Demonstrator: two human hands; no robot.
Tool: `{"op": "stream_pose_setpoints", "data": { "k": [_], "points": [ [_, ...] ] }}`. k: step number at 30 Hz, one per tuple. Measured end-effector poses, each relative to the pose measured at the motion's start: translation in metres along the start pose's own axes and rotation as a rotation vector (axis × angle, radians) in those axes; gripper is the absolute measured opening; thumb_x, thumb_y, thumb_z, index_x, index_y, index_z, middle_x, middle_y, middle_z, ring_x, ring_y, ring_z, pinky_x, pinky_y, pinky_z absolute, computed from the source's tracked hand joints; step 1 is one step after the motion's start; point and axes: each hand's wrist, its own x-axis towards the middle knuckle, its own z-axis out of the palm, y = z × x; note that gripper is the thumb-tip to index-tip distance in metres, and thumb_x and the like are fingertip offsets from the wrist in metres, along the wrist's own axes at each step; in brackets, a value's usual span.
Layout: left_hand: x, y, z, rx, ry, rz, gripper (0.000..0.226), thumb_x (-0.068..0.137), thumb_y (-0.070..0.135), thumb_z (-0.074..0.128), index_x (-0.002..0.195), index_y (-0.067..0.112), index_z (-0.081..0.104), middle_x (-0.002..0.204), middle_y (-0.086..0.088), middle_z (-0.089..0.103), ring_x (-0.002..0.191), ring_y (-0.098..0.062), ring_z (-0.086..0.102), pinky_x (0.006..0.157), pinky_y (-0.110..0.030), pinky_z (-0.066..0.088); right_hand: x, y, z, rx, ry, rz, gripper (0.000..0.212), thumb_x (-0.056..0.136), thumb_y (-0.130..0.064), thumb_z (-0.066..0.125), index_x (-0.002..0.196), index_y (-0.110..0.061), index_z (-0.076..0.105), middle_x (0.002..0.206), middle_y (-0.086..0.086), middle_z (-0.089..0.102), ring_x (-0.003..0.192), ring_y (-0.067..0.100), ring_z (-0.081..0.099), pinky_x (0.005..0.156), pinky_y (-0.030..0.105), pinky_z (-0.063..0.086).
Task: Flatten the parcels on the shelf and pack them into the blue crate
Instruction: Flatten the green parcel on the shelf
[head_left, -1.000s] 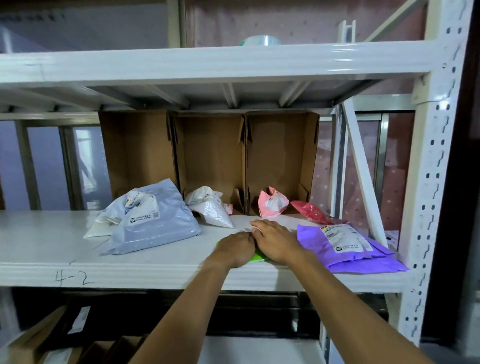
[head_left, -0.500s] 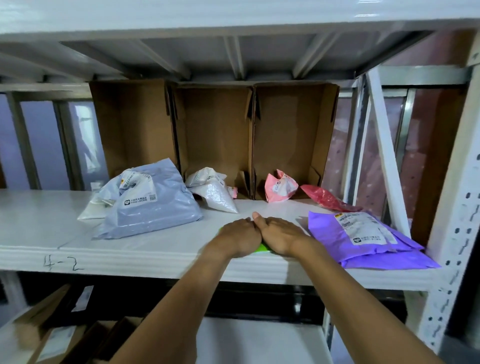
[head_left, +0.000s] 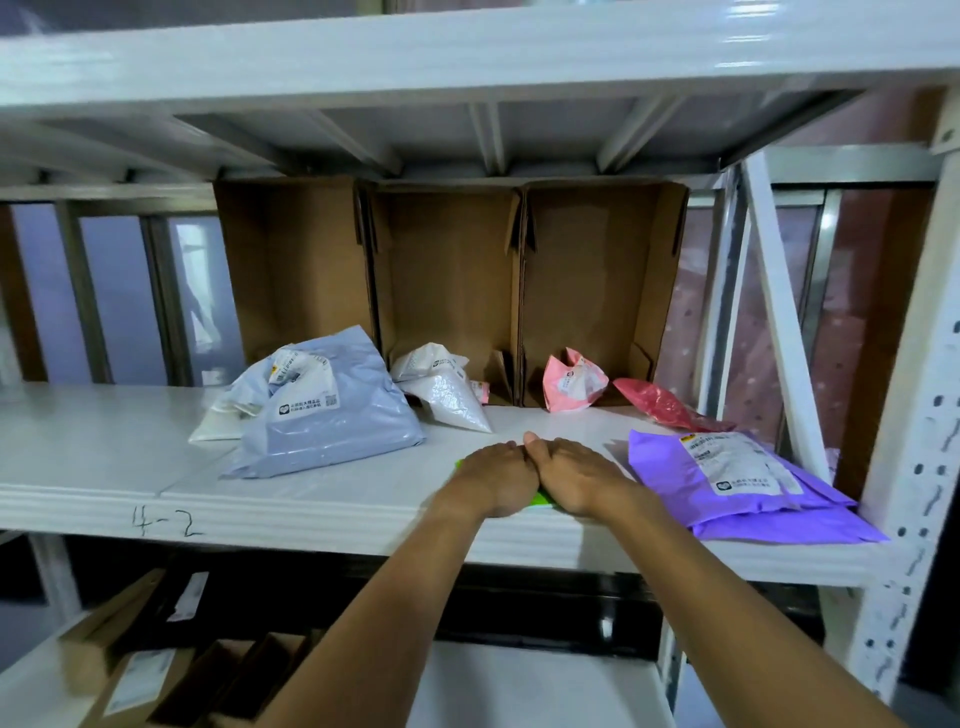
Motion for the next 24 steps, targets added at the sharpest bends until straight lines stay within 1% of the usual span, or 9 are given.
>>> {"op": "stream_pose_setpoints", "data": {
  "k": [2,6,9,11,13,16,18,20,24],
  "points": [
    [-0.004,0.002,-0.002,-0.020,0.012,-0.013,0.040,0.105,0.027,0.030,0.130,0.007,0.055,0.133,-0.015,0.058,0.119,-0.031,0.055,0.099,-0.043,0.044,-0.007,-0.003,0.000,-0.015,0.005,0.010,0.054,0.107,-0.040,0.013,0.150,-0.017,0.037,0.149,0.013,0.045,0.135,0.027,0.041,0.112,0.039,0.031],
    [-0.005,0.001,-0.001,-0.053,0.018,-0.017,0.043,0.106,0.032,0.025,0.124,0.010,0.058,0.134,-0.013,0.059,0.121,-0.028,0.053,0.105,-0.041,0.040,-0.017,0.003,0.007,-0.072,-0.005,0.001,0.054,0.107,-0.033,0.012,0.157,-0.014,0.019,0.161,0.008,0.025,0.150,0.023,0.018,0.122,0.037,0.015],
    [-0.005,0.002,-0.001,-0.047,-0.011,-0.015,0.048,0.108,0.034,0.021,0.135,0.011,0.053,0.144,-0.009,0.052,0.132,-0.024,0.046,0.112,-0.038,0.033,-0.018,0.012,0.017,-0.204,-0.034,-0.003,0.060,0.104,-0.037,0.013,0.159,-0.016,0.008,0.167,0.005,0.006,0.154,0.021,0.001,0.124,0.043,0.008],
    [-0.008,0.002,-0.002,-0.038,0.001,-0.028,0.049,0.107,0.037,0.021,0.133,0.013,0.055,0.141,-0.007,0.054,0.129,-0.023,0.048,0.109,-0.039,0.036,-0.021,0.011,0.023,-0.204,0.015,0.013,0.060,0.103,-0.040,0.011,0.159,-0.018,0.014,0.167,0.004,0.011,0.154,0.020,0.004,0.124,0.043,0.010],
    [-0.010,0.002,-0.003,-0.007,0.024,-0.039,0.052,0.105,0.041,0.020,0.123,0.014,0.059,0.131,-0.007,0.060,0.120,-0.026,0.053,0.103,-0.041,0.041,-0.031,0.005,0.021,-0.168,0.132,0.019,0.056,0.103,-0.038,0.014,0.153,-0.017,0.030,0.161,0.005,0.029,0.149,0.021,0.021,0.121,0.042,0.017],
    [-0.012,0.003,-0.004,0.068,0.090,-0.076,0.065,0.093,0.049,0.012,0.112,0.014,0.064,0.119,-0.009,0.065,0.108,-0.029,0.057,0.093,-0.041,0.047,-0.050,-0.006,0.015,-0.214,0.343,0.050,0.050,0.102,-0.040,0.026,0.134,-0.011,0.051,0.137,0.010,0.054,0.127,0.028,0.047,0.108,0.043,0.033],
    [-0.016,0.007,-0.008,0.153,0.188,-0.095,0.064,0.095,0.049,0.016,0.110,0.013,0.067,0.115,-0.010,0.067,0.107,-0.032,0.058,0.091,-0.043,0.049,-0.057,-0.010,0.012,-0.253,0.449,0.116,0.049,0.099,-0.044,0.035,0.124,-0.007,0.056,0.123,0.012,0.057,0.116,0.031,0.051,0.099,0.044,0.038],
    [-0.023,0.011,-0.016,0.218,0.228,-0.128,0.060,0.099,0.051,0.026,0.117,0.011,0.066,0.123,-0.015,0.063,0.115,-0.034,0.055,0.095,-0.042,0.045,-0.063,-0.017,0.009,-0.280,0.521,0.140,0.044,0.095,-0.042,0.045,0.112,-0.006,0.062,0.112,0.014,0.059,0.108,0.034,0.055,0.091,0.044,0.041],
    [-0.033,0.010,-0.035,0.128,0.104,-0.241,0.068,0.094,0.066,0.042,0.129,0.011,0.059,0.133,-0.013,0.060,0.121,-0.030,0.056,0.096,-0.035,0.044,-0.073,-0.026,0.003,-0.292,0.452,0.180,0.042,0.099,-0.036,0.041,0.123,-0.005,0.054,0.124,0.016,0.059,0.119,0.033,0.050,0.099,0.042,0.036]
  ]
}}
